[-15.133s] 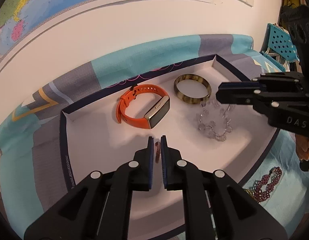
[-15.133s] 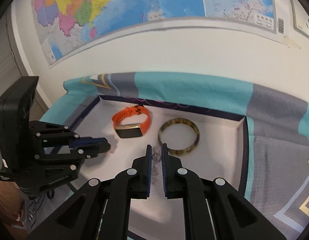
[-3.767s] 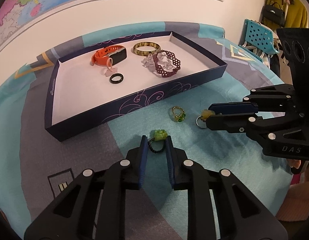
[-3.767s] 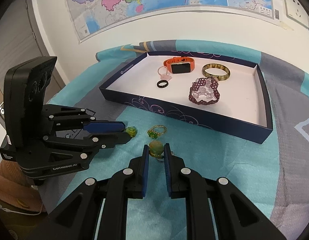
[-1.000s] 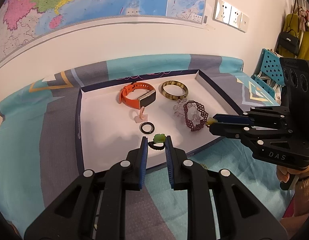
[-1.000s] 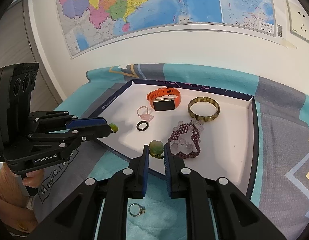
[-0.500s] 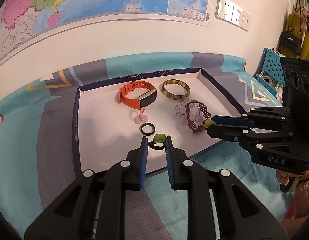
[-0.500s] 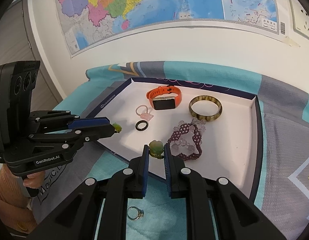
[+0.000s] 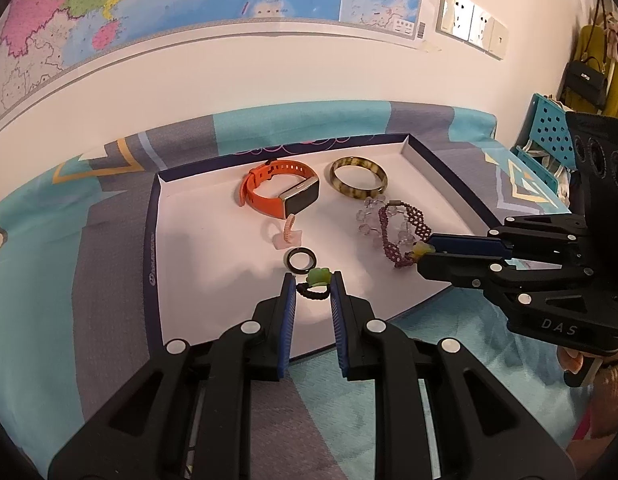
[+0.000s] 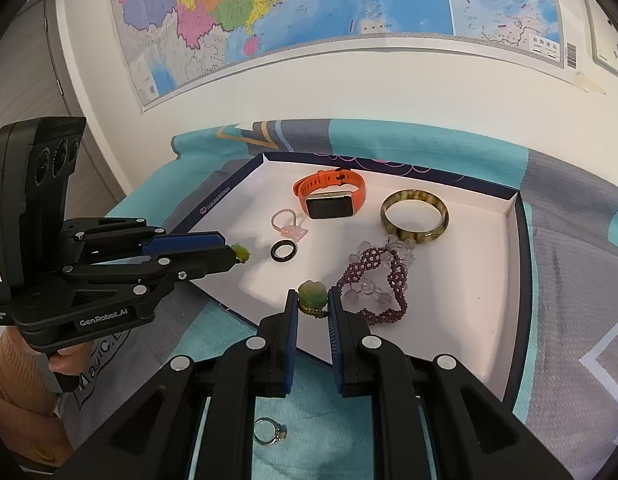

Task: Organize jewelry
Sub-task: 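Lift the green-stone ring and green pendant and carry both over the box, then lower the green-stone ring into the box and open the left tool while the right tool releases the pendant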

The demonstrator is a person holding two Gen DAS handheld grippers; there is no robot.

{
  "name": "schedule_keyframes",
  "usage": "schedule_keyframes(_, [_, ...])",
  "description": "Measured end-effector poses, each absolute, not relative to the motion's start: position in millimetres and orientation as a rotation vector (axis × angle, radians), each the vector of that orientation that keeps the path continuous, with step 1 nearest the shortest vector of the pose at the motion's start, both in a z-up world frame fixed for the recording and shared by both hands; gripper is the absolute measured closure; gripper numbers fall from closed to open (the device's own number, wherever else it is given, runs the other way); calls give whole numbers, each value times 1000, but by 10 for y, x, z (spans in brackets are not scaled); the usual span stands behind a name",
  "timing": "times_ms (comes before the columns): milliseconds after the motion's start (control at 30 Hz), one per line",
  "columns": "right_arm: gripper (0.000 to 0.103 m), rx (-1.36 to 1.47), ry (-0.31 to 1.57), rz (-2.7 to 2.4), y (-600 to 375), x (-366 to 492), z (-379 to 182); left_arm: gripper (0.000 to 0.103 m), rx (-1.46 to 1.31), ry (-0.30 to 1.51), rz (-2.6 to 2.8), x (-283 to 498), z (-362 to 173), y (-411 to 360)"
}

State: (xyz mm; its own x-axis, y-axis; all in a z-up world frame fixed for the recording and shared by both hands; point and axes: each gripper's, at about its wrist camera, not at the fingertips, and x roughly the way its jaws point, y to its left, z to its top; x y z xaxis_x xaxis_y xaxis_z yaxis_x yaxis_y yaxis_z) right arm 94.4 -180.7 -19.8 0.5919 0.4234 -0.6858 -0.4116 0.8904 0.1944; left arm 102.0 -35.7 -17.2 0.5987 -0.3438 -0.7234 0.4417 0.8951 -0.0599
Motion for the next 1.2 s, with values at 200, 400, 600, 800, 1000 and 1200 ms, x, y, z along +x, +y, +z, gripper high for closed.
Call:
schedule_keyframes(200, [90, 7, 808, 490, -1777, 967, -216, 85, 136, 823, -450, 1067, -224, -360])
schedule_keyframes(400, [90, 8, 815, 492, -1766, 981, -236, 85, 137, 829, -445, 1093, -252, -370])
schedule_keyframes(600, [90, 9, 823, 492, -1763, 1002, -255, 85, 139, 835, -437, 1108, -268, -372])
schedule_keyframes(800, [90, 5, 828, 488, -1749, 1020, -270, 85, 141, 842, -430, 1147, -302, -375])
schedule_keyframes(1000, [90, 8, 835, 479, -1742, 1057, -290, 85, 153, 854, -417, 1192, -348, -399])
schedule_keyframes(1200, [90, 6, 844, 472, -1725, 1095, -320, 85, 150, 859, -413, 1228, -365, -401])
